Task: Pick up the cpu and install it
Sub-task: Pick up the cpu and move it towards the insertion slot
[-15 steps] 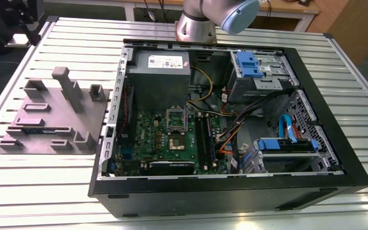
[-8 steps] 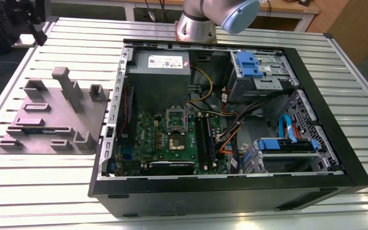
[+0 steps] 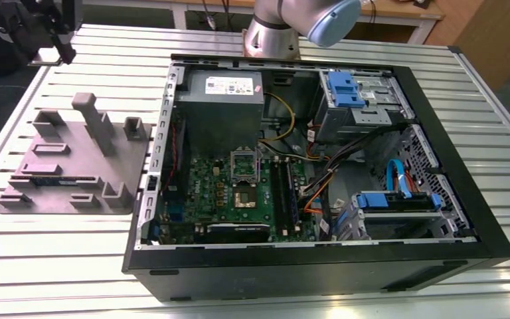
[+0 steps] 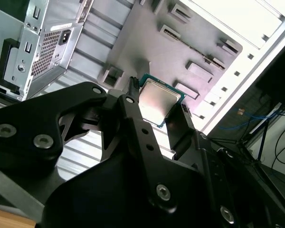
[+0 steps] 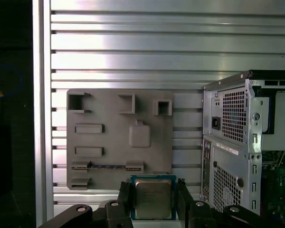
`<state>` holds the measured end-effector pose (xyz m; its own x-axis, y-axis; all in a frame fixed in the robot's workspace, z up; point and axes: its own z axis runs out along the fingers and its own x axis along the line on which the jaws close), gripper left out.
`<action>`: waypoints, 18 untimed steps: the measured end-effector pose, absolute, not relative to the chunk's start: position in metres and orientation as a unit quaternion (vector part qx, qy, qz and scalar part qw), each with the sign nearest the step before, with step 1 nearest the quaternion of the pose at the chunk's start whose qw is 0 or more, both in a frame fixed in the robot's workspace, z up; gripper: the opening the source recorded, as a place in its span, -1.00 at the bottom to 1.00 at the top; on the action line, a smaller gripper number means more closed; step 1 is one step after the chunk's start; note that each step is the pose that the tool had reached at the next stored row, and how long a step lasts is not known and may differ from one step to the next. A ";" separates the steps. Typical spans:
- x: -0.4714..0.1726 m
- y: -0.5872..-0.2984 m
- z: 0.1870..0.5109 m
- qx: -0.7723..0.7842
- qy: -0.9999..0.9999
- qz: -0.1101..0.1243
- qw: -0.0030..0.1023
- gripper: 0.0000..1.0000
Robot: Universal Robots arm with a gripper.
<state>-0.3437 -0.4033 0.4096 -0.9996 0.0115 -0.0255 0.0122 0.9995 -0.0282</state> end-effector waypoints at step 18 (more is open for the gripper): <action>-0.329 -0.403 0.410 0.006 1.000 -0.014 0.013 -0.05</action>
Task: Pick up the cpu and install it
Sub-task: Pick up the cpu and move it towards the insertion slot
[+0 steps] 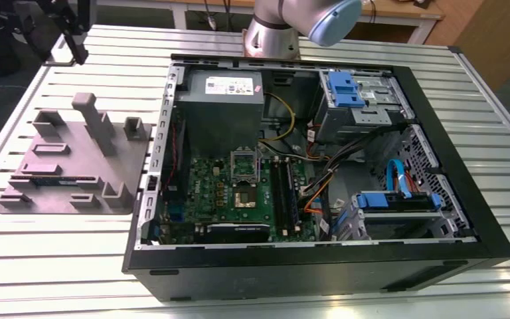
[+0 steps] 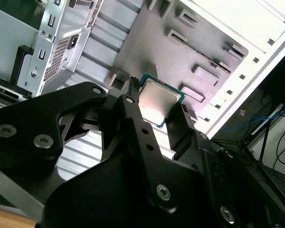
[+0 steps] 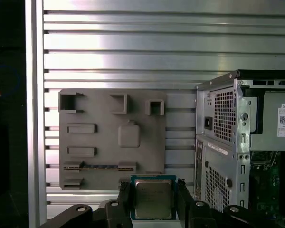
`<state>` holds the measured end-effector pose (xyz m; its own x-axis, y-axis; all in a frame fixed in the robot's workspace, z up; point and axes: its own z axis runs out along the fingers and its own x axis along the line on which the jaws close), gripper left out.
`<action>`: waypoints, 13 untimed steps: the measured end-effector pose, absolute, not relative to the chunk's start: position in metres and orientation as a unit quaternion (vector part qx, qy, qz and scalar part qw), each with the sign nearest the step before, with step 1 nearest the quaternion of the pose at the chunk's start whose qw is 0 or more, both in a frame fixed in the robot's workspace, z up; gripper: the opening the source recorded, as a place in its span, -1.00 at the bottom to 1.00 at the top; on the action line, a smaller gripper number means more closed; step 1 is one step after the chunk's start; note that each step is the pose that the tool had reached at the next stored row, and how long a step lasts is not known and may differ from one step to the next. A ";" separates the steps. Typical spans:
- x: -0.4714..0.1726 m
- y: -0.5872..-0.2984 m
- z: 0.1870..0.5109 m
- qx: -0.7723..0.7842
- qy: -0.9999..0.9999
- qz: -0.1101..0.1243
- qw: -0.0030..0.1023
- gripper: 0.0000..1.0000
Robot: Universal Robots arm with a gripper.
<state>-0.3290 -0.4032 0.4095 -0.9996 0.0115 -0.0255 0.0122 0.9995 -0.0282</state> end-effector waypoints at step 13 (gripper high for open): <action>-0.314 -0.403 0.410 0.006 1.000 -0.014 0.013 -0.05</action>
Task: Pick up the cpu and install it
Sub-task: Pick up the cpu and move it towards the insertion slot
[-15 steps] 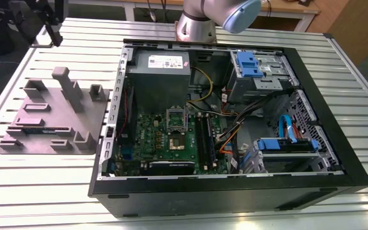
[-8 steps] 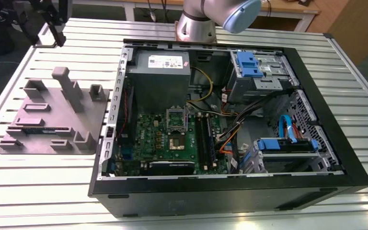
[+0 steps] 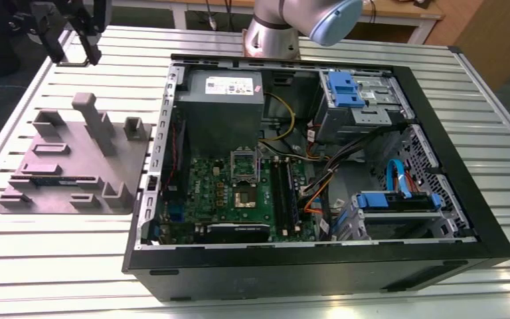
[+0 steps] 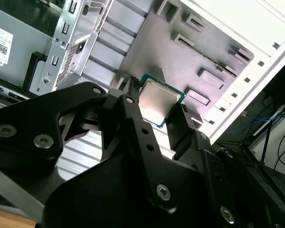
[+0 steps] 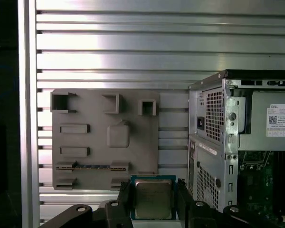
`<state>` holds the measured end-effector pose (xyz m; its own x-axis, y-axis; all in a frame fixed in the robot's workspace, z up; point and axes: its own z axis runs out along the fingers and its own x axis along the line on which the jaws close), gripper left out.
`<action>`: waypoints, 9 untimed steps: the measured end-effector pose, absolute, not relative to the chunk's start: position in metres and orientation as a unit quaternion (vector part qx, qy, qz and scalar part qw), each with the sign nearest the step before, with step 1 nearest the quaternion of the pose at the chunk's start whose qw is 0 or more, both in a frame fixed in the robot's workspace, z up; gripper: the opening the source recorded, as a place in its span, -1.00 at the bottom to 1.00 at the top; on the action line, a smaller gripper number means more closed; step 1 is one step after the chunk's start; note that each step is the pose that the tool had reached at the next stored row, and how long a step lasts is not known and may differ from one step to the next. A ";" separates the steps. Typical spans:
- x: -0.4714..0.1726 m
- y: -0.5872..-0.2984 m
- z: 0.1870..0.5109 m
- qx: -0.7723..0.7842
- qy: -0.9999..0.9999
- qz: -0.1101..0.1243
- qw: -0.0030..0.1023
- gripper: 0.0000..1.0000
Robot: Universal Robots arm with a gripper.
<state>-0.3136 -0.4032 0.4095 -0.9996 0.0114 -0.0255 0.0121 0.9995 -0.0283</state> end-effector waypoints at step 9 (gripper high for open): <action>-0.306 -0.403 0.410 0.006 1.000 -0.014 0.013 -0.05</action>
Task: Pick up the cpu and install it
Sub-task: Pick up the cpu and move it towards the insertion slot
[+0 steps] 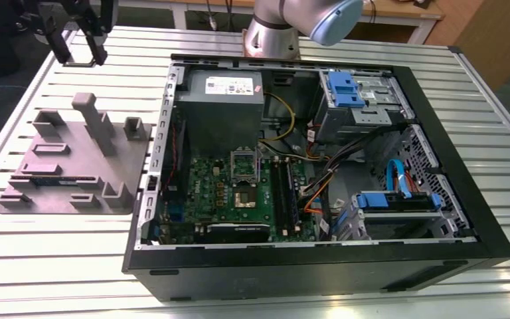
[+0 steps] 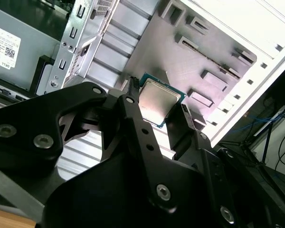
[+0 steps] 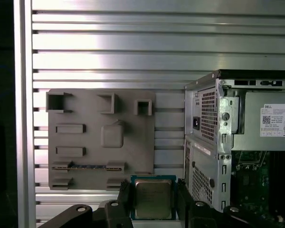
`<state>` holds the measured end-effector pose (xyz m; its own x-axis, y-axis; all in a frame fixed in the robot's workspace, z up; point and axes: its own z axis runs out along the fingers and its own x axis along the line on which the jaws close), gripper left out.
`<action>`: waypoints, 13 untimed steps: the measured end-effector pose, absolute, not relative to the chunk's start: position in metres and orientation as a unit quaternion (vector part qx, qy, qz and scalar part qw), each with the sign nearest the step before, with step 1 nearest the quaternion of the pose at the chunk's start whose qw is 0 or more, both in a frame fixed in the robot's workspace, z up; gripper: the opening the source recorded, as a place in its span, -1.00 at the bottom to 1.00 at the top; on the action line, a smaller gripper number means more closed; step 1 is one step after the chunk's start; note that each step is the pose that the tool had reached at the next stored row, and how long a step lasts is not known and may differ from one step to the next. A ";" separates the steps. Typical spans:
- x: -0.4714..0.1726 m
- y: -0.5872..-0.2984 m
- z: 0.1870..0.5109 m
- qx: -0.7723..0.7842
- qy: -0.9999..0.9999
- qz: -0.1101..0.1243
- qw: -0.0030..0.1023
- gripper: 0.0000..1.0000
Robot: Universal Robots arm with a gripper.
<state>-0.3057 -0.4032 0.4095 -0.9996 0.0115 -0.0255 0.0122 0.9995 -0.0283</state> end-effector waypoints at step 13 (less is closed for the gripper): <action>-0.285 -0.403 0.410 0.006 1.000 -0.014 0.013 -0.05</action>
